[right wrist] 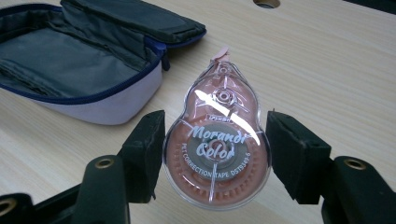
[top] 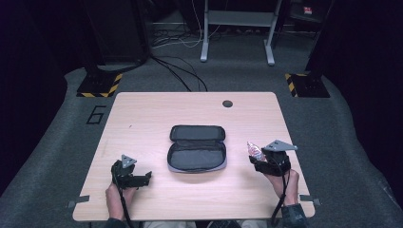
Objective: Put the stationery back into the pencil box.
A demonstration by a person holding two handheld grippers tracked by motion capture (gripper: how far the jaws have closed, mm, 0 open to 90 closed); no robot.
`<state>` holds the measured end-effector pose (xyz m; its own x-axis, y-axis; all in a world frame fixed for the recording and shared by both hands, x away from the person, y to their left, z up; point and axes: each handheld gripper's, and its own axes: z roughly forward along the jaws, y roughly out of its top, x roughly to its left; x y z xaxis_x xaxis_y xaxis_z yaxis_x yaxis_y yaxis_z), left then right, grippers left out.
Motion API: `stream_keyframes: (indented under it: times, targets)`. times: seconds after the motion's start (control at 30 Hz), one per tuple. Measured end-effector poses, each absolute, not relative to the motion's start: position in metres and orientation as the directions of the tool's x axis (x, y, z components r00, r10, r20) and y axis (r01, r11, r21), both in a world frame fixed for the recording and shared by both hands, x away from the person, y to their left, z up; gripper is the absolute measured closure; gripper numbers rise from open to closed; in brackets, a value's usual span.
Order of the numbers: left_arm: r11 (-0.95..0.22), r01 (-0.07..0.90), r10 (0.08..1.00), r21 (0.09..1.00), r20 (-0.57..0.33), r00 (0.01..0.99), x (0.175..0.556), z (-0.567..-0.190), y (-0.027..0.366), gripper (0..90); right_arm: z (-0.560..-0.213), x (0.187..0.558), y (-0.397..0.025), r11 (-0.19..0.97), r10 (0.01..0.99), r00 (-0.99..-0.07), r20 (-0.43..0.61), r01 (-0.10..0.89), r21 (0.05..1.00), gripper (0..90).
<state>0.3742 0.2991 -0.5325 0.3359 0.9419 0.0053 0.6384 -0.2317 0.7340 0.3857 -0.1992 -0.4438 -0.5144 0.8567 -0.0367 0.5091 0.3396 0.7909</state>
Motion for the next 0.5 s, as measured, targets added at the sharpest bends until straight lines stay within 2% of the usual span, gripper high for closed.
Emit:
stream_keyframes:
  times: [0.5]
  targets:
    - [-0.232, 0.639, 0.942, 0.734, 0.004, 0.336, 0.374, -0.533, 0.299, 1.1, -0.432, 0.397, -0.164, 0.383, 0.809, -0.586, -0.047, 0.463, 0.799, 39.1]
